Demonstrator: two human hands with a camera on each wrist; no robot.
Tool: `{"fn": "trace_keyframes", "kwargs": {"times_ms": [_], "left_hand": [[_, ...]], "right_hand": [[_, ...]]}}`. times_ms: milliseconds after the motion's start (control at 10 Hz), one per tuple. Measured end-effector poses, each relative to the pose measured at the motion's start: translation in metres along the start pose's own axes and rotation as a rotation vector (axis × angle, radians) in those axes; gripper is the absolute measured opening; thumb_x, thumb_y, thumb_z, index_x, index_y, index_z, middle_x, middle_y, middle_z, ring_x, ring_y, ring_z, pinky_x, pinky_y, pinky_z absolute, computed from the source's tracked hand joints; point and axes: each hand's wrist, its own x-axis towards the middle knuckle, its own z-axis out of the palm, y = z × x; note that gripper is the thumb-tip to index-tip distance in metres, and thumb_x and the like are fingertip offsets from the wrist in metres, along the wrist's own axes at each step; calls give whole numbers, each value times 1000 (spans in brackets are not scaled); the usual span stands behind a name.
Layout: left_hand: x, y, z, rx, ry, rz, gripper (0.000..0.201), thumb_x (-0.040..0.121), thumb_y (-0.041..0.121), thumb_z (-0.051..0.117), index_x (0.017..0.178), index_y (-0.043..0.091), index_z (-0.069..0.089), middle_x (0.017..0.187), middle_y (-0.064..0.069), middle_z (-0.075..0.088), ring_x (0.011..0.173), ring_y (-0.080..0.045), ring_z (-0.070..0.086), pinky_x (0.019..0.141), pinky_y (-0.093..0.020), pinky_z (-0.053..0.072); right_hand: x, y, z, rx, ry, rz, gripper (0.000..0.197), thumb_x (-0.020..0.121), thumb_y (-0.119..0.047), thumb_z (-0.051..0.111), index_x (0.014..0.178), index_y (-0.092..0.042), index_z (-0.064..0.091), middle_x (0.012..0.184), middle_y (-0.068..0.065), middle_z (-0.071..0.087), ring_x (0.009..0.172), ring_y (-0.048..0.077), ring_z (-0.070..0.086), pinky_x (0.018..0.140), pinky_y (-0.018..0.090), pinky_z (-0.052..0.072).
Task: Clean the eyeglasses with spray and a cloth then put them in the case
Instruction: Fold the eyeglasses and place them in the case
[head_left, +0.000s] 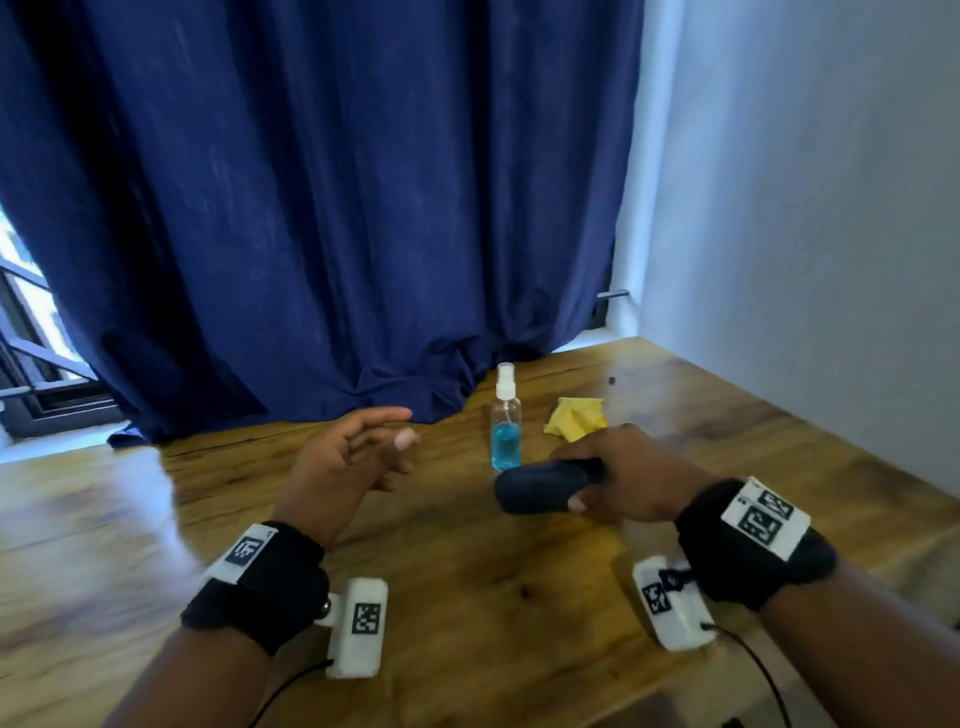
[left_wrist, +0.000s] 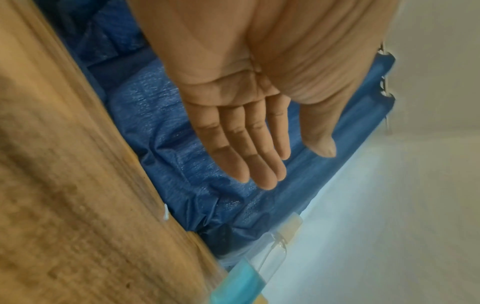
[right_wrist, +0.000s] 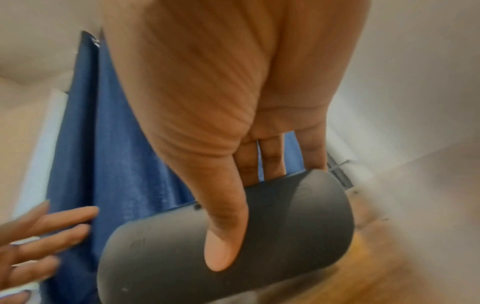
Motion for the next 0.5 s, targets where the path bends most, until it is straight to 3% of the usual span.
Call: {"fn": "trace_keyframes", "kwargs": {"times_ms": [100, 200, 300, 400, 500], "left_hand": [[-3, 9, 10, 117, 19, -7, 22, 93, 28, 71, 114, 22, 71, 100, -5, 80, 78, -12, 73, 69, -29, 59], [-12, 14, 19, 246, -13, -21, 13, 97, 24, 68, 109, 25, 72, 98, -1, 80, 78, -13, 74, 69, -27, 59], [-24, 20, 30, 364, -11, -1, 10, 96, 21, 68, 105, 24, 73, 92, 2, 80, 71, -7, 72, 66, -21, 58], [-36, 23, 39, 462, 2, 17, 9, 95, 23, 69, 102, 26, 74, 91, 4, 79, 74, -7, 73, 71, -23, 58], [-49, 31, 48, 588, 67, 59, 9, 94, 25, 70, 103, 26, 73, 94, 12, 74, 84, 0, 67, 76, -12, 52]], "right_hand": [[-1, 22, -8, -58, 70, 77, 49, 87, -21, 74, 135, -27, 65, 126, 0, 71, 114, 20, 62, 98, 29, 44], [10, 35, -7, -85, 128, 132, 43, 89, -9, 64, 130, -21, 70, 125, 5, 71, 116, 25, 63, 95, 27, 43], [19, 36, -5, -133, 175, 179, 26, 86, -3, 63, 103, -17, 77, 115, 6, 73, 107, 26, 67, 95, 32, 52], [19, 33, 1, -204, 137, 185, 17, 88, -11, 64, 99, -16, 76, 112, 10, 73, 103, 29, 68, 94, 38, 55], [13, 30, 5, -286, 151, 183, 19, 94, -17, 58, 103, -9, 73, 109, 13, 74, 99, 31, 70, 88, 39, 58]]}}
